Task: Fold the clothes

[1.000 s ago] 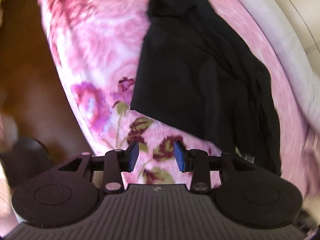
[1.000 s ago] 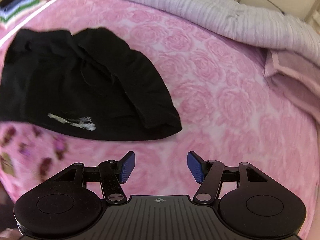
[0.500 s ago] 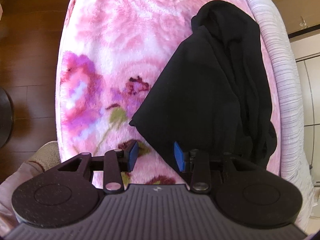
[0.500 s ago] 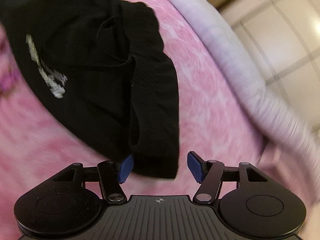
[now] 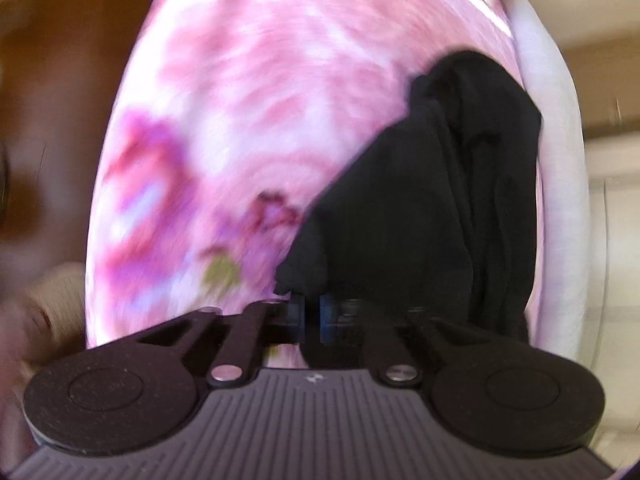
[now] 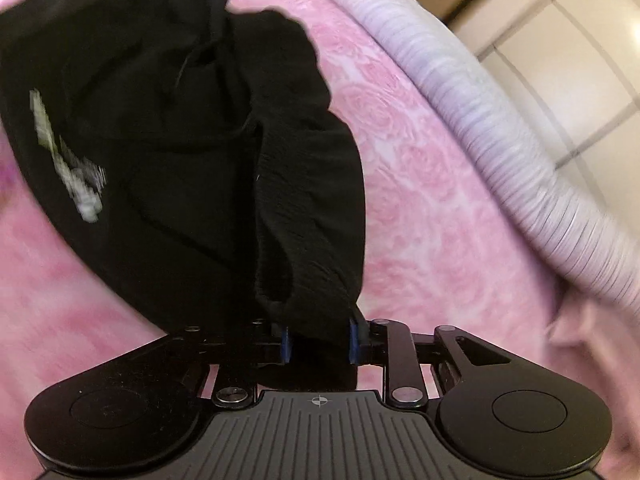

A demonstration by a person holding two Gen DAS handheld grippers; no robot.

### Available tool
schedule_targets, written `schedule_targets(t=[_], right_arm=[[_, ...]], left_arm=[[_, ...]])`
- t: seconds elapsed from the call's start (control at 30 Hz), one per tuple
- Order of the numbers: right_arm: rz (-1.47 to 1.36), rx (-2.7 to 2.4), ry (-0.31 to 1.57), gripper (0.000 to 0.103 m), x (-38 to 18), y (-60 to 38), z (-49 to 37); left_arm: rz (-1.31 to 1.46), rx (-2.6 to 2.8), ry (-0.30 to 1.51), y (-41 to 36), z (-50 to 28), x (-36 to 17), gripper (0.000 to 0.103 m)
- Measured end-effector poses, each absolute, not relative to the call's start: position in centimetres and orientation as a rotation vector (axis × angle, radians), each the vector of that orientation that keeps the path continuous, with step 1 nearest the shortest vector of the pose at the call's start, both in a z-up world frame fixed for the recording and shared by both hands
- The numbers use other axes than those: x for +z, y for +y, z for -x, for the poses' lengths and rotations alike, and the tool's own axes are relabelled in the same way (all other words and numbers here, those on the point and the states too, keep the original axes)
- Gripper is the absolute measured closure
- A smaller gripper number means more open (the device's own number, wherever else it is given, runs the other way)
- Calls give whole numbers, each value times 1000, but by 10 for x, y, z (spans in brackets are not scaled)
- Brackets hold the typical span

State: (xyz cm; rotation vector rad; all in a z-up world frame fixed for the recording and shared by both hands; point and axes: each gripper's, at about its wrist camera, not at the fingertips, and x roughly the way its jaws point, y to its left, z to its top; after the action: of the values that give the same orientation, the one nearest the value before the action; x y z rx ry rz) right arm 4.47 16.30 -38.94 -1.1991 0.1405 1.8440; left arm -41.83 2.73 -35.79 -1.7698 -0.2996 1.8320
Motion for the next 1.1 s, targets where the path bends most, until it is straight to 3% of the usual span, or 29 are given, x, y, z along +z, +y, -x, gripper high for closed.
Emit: schedule_targets(t=[0.3,0.4,0.53,0.67,0.9,1.0,1.1], right_arm=[[444,1715,1289,92,-297,214,-100],[168,1648,1543,94,-263,233,-108],[-194,1581,1706,98,-208,254,-103],[-494,1564,1609,99,-133,268,-92],[-791,1617,1095,99,26,252,-61],[-830,1643,884,99,77,230,-49],[-795,1617,813,99,88,204,-41]], left_arm=[[1377,1882,142,156,483,-279,101],[1208,1835,225,219,498,-226,101],[965,1768,283,310,507,-135,101],[742,1718,239,393,517,-29,101],[459,1503,49,443,534,156,101],[388,1433,-37,421,541,191,100],[407,1381,-69,384,552,180,100]])
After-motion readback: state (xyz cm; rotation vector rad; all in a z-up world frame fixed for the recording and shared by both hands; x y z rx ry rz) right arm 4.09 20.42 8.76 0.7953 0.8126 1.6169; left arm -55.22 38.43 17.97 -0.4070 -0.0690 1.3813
